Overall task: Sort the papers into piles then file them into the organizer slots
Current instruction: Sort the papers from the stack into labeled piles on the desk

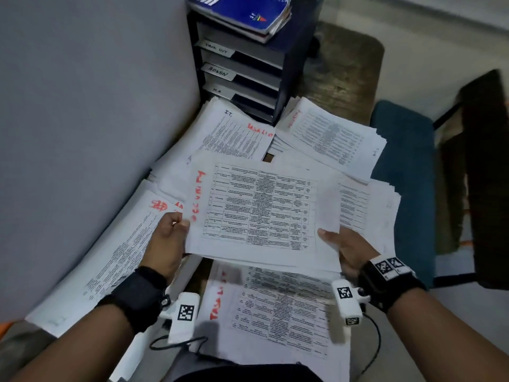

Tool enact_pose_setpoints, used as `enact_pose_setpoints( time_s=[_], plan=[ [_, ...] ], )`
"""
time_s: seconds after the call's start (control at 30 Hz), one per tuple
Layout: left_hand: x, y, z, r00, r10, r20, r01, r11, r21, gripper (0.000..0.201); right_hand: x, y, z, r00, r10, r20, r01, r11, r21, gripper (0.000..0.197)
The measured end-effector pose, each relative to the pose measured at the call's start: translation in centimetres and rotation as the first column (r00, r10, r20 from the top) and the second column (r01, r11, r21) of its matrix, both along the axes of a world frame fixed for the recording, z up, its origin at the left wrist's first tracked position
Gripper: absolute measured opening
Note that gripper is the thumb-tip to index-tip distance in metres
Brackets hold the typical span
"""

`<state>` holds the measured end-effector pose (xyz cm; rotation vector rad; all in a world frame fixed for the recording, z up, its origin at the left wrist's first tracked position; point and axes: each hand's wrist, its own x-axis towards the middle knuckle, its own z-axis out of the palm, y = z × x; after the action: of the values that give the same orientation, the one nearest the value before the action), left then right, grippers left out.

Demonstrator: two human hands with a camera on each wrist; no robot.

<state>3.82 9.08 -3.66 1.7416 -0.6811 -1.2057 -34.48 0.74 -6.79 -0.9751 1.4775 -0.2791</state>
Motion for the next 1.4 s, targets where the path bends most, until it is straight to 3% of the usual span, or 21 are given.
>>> enact_pose_setpoints(
  time_s=[0.07,0.13,0.2,0.33,0.4,0.47,0.53,0.6,0.67,0.73,0.83,0.9,0.97,1.03,1.07,1.13,1.2,1.27,1.33,1.4],
  plan=[
    [-0.4,-0.9,0.6,1.000,-0.008,-0.026,0.007,0.999,-0.042,0.021,0.5,-0.7,0.8,0.990,-0.118,0.073,0.123,0.990,-0.075,0.055],
    [-1.2,-1.7,1.0,0.995,-0.027,-0.101,0.019,0.997,-0.080,0.016,0.5,-2.7,1.8,0.967,-0.240,0.088,0.253,0.950,-0.182,0.034],
    [-1.8,-1.9,0.9,0.989,-0.078,-0.127,0.071,0.996,-0.057,0.021,-0.5,-5.6,2.3,0.940,-0.339,-0.030,0.320,0.910,-0.265,0.027],
    [-1.9,-1.9,-0.6,0.982,-0.179,-0.061,0.183,0.980,0.075,0.018,-4.1,-12.5,0.6,0.829,-0.507,-0.237,0.433,0.849,-0.304,0.038],
    [-1.7,-1.9,-1.0,0.969,-0.245,-0.033,0.247,0.954,0.172,0.013,-5.5,-15.5,0.0,0.794,-0.506,-0.338,0.422,0.858,-0.293,0.044],
    [-1.6,-1.5,-1.6,0.933,-0.360,-0.017,0.349,0.891,0.291,0.021,-6.4,-18.4,-0.4,0.775,-0.480,-0.412,0.389,0.875,-0.289,0.051],
    [-1.5,-0.9,-2.4,0.828,-0.558,0.062,0.484,0.766,0.422,0.033,-7.0,-20.7,-0.5,0.769,-0.425,-0.477,0.326,0.903,-0.279,0.060],
    [-1.4,-0.3,-3.3,0.611,-0.769,0.190,0.553,0.586,0.592,0.031,-7.5,-22.8,-0.6,0.768,-0.365,-0.527,0.262,0.929,-0.261,0.066],
    [-1.6,0.2,-3.7,0.411,-0.868,0.278,0.547,0.478,0.687,0.032,-7.7,-24.2,-0.9,0.762,-0.319,-0.564,0.216,0.946,-0.243,0.065],
    [-2.1,0.8,-3.7,0.335,-0.905,0.260,0.571,0.415,0.708,0.056,-7.7,-25.5,-1.3,0.729,-0.244,-0.639,0.136,0.967,-0.214,0.058],
    [-2.8,1.8,-4.2,0.327,-0.916,0.230,0.598,0.389,0.701,0.111,-6.5,-26.0,-0.4,0.674,-0.169,-0.719,0.032,0.979,-0.200,0.048],
    [-3.0,2.3,-4.7,0.381,-0.900,0.212,0.574,0.410,0.709,0.119,-5.5,-26.0,0.3,0.614,-0.179,-0.769,-0.028,0.969,-0.247,0.056],
    [-3.4,2.4,-4.5,0.432,-0.883,0.185,0.550,0.420,0.722,0.114,-4.2,-25.1,0.7,0.547,-0.326,-0.771,-0.011,0.918,-0.396,0.071],
    [-3.8,2.8,-4.2,0.476,-0.858,0.195,0.520,0.453,0.725,0.107,-3.1,-23.5,0.7,0.540,-0.328,-0.775,-0.183,0.854,-0.488,0.072],
    [-4.1,3.2,-4.0,0.496,-0.846,0.196,0.509,0.466,0.724,0.105,-2.2,-22.2,1.0,0.578,-0.271,-0.770,-0.282,0.819,-0.500,0.068],
    [-4.5,3.6,-3.6,0.492,-0.849,0.191,0.503,0.456,0.734,0.099,-0.2,-18.8,0.9,0.723,-0.108,-0.682,-0.361,0.783,-0.506,0.054],
    [-4.8,3.9,-3.4,0.474,-0.856,0.206,0.496,0.454,0.740,0.092,2.3,-14.8,1.1,0.789,0.044,-0.612,-0.429,0.754,-0.498,0.040],
    [-4.9,3.9,-3.1,0.452,-0.859,0.239,0.486,0.462,0.742,0.079,4.4,-10.5,1.0,0.799,0.181,-0.573,-0.495,0.739,-0.457,0.027],
    [-4.9,4.0,-2.7,0.459,-0.848,0.266,0.470,0.485,0.737,0.054,6.0,-6.7,0.5,0.803,0.315,-0.506,-0.542,0.737,-0.403,0.020],
    [-4.7,4.4,-2.8,0.522,-0.818,0.241,0.458,0.507,0.730,0.039,7.0,-3.4,-0.5,0.767,0.441,-0.466,-0.609,0.731,-0.308,0.017]
  ],
)
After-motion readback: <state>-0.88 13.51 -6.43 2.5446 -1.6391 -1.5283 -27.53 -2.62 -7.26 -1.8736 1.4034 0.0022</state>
